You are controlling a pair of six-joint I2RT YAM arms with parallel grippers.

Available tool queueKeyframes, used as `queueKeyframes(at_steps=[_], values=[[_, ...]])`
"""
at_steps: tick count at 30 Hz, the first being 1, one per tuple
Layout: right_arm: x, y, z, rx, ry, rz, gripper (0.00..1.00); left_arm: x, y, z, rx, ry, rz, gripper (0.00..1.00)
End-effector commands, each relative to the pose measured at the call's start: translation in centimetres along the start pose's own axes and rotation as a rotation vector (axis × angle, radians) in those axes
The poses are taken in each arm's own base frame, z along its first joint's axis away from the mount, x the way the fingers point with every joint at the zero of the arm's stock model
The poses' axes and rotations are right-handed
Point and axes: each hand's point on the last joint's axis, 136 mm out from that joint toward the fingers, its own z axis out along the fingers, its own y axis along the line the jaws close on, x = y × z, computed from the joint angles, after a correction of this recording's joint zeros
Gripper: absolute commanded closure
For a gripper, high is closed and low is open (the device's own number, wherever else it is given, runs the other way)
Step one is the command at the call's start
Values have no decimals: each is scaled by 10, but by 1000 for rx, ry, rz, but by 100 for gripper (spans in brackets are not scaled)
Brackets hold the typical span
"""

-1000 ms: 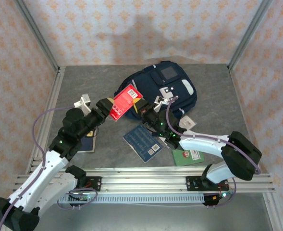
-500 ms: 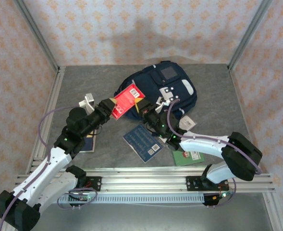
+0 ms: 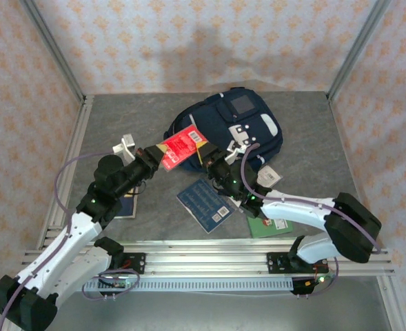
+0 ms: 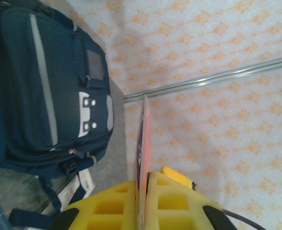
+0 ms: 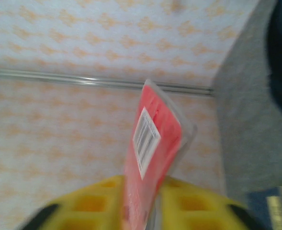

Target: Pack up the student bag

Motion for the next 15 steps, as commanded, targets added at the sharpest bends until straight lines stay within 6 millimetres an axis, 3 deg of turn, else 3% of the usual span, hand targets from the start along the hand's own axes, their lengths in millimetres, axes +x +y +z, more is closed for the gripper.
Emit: queueKeyframes(at_steps=[1,8,12,15], values=[[-18,-28,-12,200,-59,-218,52,-14,0,-22,-97,-69,114,95],[-41,-66,-3,389,48,-495,43,-26,18,-51,-250,-130,226,99],[-46,-81,15,525,248,-782,39,-35,36,-69,-386,-164,303,100],[-44,-106,30,642,454,-947,34,-37,42,-75,-432,-170,344,100]])
